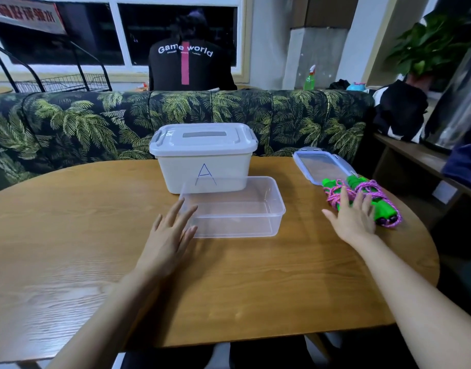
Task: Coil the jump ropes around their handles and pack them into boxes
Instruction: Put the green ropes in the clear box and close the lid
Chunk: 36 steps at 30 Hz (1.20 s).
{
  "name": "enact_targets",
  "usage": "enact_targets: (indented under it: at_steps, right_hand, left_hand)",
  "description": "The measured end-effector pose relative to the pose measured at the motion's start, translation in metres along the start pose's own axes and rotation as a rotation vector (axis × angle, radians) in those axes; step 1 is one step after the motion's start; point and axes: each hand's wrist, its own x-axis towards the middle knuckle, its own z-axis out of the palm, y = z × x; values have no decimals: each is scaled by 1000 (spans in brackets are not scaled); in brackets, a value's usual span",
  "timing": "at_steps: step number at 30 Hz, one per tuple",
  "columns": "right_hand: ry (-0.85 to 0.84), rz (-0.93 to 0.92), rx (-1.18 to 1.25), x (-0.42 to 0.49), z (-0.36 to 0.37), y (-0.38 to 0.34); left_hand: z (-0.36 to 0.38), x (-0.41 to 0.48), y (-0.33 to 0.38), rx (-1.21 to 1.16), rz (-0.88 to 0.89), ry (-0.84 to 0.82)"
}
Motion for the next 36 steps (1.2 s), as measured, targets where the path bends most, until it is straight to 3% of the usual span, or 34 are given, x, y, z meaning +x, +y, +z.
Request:
enact_targets:
  at_steps: [3, 10, 15, 17, 21, 25, 29, 32, 36]
  right_hand:
    - [-50, 20, -56, 7, 11, 8]
    - [113, -99, 119, 8, 15, 2]
    - [166, -41, 200, 3, 8, -13]
    - [146, 20, 347, 4, 7, -14]
    - [202, 90, 892, 6, -5, -17]
    - [275, -280, 1173, -11, -53, -41]
    - [-81, -690, 946, -29, -72, -81]
    - [-229, -696, 625, -30, -55, -104]
    - [-334, -710, 379, -35, -44, -117]
  left_hand:
    - [7, 7, -2, -8, 28, 21]
    - [14, 17, 0, -78, 39, 74]
    - [11, 18, 8, -257, -9, 107]
    - [10, 17, 9, -271, 32, 130]
    - [11, 12, 19, -276, 131, 122]
    - [12, 10, 37, -171, 180, 142]
    - [12, 9, 47, -22, 249, 277]
    - [5, 16, 47, -54, 207, 302]
    - [-6, 43, 47, -145, 156, -96]
